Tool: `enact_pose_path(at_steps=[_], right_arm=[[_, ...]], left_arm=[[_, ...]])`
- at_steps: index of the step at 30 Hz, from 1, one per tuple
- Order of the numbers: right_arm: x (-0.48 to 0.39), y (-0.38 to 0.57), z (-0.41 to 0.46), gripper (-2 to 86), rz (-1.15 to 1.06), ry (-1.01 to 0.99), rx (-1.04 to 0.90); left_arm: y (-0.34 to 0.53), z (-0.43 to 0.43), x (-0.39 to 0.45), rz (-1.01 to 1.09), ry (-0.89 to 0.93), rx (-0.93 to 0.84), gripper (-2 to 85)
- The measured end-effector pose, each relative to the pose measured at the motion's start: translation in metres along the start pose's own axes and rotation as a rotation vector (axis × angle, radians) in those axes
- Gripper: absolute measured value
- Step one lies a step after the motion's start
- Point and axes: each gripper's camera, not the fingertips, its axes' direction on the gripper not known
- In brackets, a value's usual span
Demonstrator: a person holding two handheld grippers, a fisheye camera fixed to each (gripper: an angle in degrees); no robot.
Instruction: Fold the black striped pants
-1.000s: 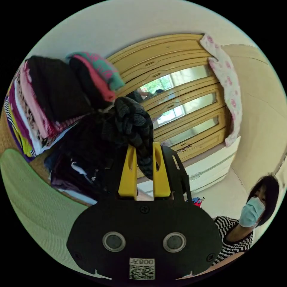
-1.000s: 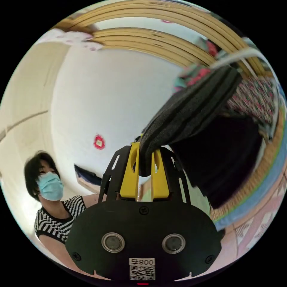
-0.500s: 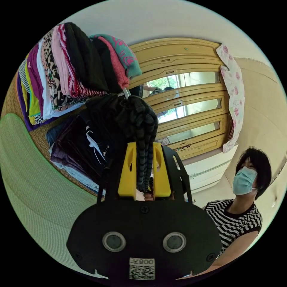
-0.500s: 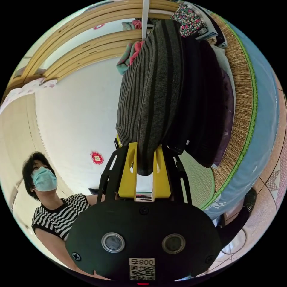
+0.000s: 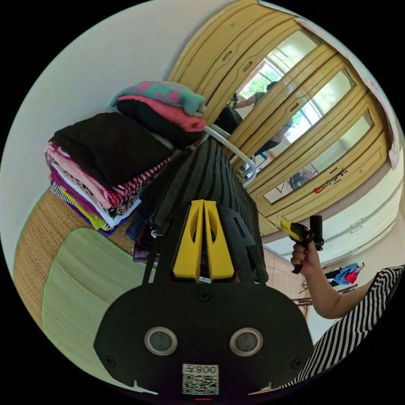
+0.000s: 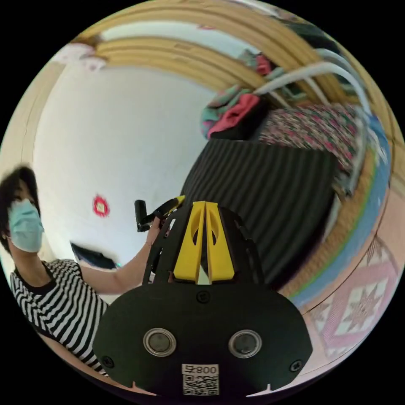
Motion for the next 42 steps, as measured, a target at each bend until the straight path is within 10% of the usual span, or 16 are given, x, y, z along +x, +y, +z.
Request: enact_pose_path(at_steps=[6,16,27,34,42], right_arm=[[-0.100,-0.075,0.196,0.0,-0.355,0.333,-0.307],[-0.154,-0.084,0.320,0.2,-0.457,0.470,-0.295],[-0.163,-0.093,0.286,0.6,-0.301,0.137,-0.174],[-0.152,-0.152,0.224,5.8,-0.307,0.432,0.037],[-0.078,-0.222,0.320,9.9,-0.233,0.752,-0.344]], left_arm=[[-0.025,0.005,0.001,-0.025,-0.058,-0.028,0.0],[-0.069,0.016,-0.019,-0.091,-0.139,-0.012,0.1],[-0.066,-0.004,-0.022,-0.059,0.004,0.015,0.0],[-0.053,-0.028,-0.039,-0.055,0.179,0.122,0.0],[0.001,-0.071,-0.066,-0.111,0.192,0.185,0.0]])
